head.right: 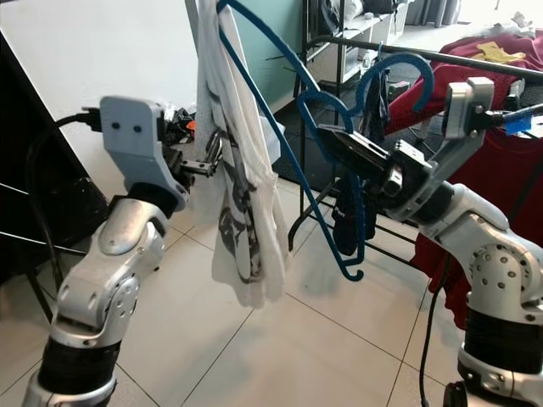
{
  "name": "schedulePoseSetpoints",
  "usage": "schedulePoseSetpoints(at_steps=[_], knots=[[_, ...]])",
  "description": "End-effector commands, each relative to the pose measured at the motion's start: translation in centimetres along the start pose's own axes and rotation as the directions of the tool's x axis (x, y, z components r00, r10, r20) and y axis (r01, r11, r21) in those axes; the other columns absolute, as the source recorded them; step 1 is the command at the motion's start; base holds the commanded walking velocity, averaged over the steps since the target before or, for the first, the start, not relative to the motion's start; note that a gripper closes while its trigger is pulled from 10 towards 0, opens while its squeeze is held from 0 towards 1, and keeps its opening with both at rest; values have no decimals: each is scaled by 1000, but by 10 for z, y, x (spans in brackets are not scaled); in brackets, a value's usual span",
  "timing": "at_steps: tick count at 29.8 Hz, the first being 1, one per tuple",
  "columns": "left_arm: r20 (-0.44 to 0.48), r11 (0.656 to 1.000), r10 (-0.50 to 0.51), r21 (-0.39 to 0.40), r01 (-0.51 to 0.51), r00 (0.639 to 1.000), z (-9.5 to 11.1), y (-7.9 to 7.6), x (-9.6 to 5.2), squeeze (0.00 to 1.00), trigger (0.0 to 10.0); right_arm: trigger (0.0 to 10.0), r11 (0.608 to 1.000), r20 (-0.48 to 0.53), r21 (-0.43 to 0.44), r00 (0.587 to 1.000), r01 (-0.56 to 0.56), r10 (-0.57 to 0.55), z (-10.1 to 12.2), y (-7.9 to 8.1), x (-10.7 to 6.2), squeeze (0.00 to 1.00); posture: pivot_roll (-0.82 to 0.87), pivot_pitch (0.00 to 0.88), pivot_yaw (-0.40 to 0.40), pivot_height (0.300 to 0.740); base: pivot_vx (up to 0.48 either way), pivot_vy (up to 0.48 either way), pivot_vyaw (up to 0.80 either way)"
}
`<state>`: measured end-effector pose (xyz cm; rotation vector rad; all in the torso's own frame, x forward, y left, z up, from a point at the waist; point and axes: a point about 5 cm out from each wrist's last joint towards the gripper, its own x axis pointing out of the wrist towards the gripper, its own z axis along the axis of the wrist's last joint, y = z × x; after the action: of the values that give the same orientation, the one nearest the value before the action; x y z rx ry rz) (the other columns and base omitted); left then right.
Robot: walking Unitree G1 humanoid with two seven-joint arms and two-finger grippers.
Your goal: Hang hanger
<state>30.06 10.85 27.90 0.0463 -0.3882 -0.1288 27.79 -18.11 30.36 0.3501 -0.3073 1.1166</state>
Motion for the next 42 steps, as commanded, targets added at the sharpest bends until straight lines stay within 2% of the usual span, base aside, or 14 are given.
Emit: schedulePoseSetpoints(at_steps=[1, 2, 3, 4, 6, 11, 19, 21, 24, 29, 34, 40, 42], knots=[[10, 1000, 4, 0, -4, 1000, 1, -4, 2, 518, 10000, 10000, 999, 8, -28, 999, -33, 33, 3, 7, 8, 0, -56, 66, 54, 740, 0, 0, 0], [12, 1000, -5, -8, 5, 1000, 2, -7, 3, 463, 10000, 10000, 999, 6, -29, 1000, -23, 23, 2, 6, 10, 0, -56, 66, 54, 740, 0, 0, 0], [12, 1000, -5, -8, 5, 1000, 2, -7, 3, 463, 10000, 10000, 999, 6, -29, 1000, -23, 23, 2, 6, 10, 0, -56, 66, 54, 740, 0, 0, 0], [12, 1000, -15, -16, 15, 1000, 2, -11, 4, 361, 10000, 10000, 999, 4, -29, 1000, -15, 15, 0, 5, 11, 0, -57, 66, 53, 740, 0, 0, 0], [6, 999, -35, -32, 35, 999, 1, -19, 3, 0, 10000, 10000, 1000, 4, -25, 1000, -10, 10, -1, 5, 13, 0, -58, 66, 53, 740, 0, 0, 0], [1, 998, -46, -43, 46, 999, 0, -25, 2, 0, 10000, 10000, 1000, -1, -16, 1000, -21, 21, -3, 6, 14, 0, -54, 67, 49, 740, 0, 0, 0], [0, 998, -36, -44, 36, 999, 0, -22, 2, 0, 10000, 10000, 999, -6, -13, 1000, -29, 29, -3, 7, 12, 0, -54, 65, 49, 740, 0, 0, 0], [-1, 1000, -14, -24, 14, 1000, 0, -17, 2, 0, 10000, 10000, 1000, -6, -18, 1000, -24, 24, -1, 6, 11, 0, -55, 65, 49, 740, 0, 0, 0], [3, 997, 51, 62, -51, 999, 0, -6, 3, 0, 10000, 10000, 1000, -5, -26, 1000, -17, 16, 1, 6, 10, 0, -55, 62, 49, 740, 0, 0, 0], [11, 990, 78, 114, -79, 997, 1, -4, 4, 0, 10000, 10000, 1000, -4, -25, 1000, -19, 19, 1, 7, 11, 0, -56, 62, 50, 740, 0, 0, 0], [16, 955, 156, 252, -155, 988, -1, 6, 2, 0, 10000, 10000, 999, 5, -27, 999, -32, 32, 4, 10, 11, 0, -63, 67, 55, 740, 0, 0, 0], [-5, 953, 173, 254, -166, 985, -9, 12, 4, 0, 10000, 10000, 998, 5, -24, 998, -66, 66, 5, 16, 12, 0, -71, 66, 58, 740, 0, 0, 0], [-13, 964, 166, 214, -160, 986, -12, 11, 10, 0, 10000, 10000, 996, 0, -22, 997, -83, 83, 4, 20, 12, 0, -82, 67, 65, 740, 0, 0, 0]])
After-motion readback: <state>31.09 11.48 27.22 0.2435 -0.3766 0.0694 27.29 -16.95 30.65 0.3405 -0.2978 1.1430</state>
